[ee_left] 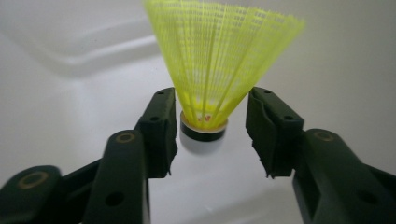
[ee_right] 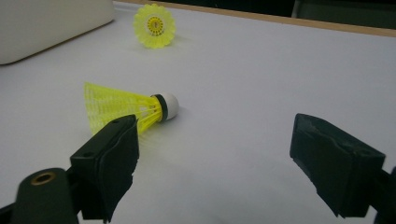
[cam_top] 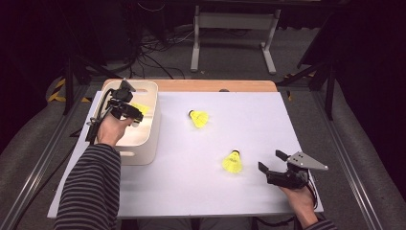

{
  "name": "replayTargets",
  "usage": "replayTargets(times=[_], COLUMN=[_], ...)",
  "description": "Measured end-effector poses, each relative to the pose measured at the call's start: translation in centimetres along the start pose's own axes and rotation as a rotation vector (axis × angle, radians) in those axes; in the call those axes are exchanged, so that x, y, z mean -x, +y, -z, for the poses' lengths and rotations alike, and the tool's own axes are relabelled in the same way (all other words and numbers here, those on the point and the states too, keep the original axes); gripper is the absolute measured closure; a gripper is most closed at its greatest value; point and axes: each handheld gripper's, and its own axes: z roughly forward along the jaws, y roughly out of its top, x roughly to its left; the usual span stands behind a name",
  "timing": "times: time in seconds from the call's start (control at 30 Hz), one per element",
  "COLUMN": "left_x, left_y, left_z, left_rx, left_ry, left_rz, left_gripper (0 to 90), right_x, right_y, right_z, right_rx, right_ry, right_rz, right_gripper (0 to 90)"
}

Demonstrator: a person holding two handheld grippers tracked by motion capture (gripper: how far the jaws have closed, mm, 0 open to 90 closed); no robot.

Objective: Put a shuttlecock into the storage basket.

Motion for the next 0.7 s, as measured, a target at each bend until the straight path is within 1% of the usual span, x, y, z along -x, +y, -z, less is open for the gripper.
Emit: replayTargets(times=[0.1, 0.17, 0.2, 0.23, 0.33, 0.43, 0.53, 0.63, 0.7], left_x=[0.1, 0.0, 0.0, 0.0, 0.0, 0.1, 0.4, 0.6, 0.7], left_y=[0.0, -0.1, -0.1, -0.1, -0.2, -0.3, -0.4, -0.5, -0.6], left_z=[0.1, 0.3, 0.3, 0.4, 0.6, 1.0, 1.3, 1.5, 1.6], left_rx=[0.005, 0.008, 0.014, 0.015, 0.023, 0.032, 0.047, 0.05, 0.055], left_ry=[0.008, 0.002, 0.002, 0.008, 0.011, -0.001, 0.007, 0.003, 0.011], left_rz=[0.003, 0.003, 0.01, 0.009, 0.013, 0.015, 0.012, 0.004, 0.002], left_gripper=[45.2, 42.7, 41.5, 39.9, 37.2, 37.3, 39.4, 39.3, 38.5], right_x=[0.0, 0.0, 0.0, 0.0, 0.0, 0.0, 0.0, 0.0, 0.0], right_y=[0.0, 0.0, 0.0, 0.0, 0.0, 0.0, 0.0, 0.0, 0.0], right_z=[0.0, 0.0, 0.0, 0.0, 0.0, 0.0, 0.0, 0.0, 0.0], right_rx=[0.0, 0.0, 0.0, -0.001, 0.0, 0.0, 0.001, 0.001, 0.002], right_ry=[0.0, -0.001, 0.0, -0.001, -0.001, 0.0, -0.002, -0.002, -0.003], right_rz=[0.001, 0.001, 0.002, 0.002, 0.0, 0.001, 0.0, 0.001, 0.001], right_gripper=[16.3, 16.3, 16.3, 16.3, 16.3, 16.3, 16.3, 16.3, 16.4])
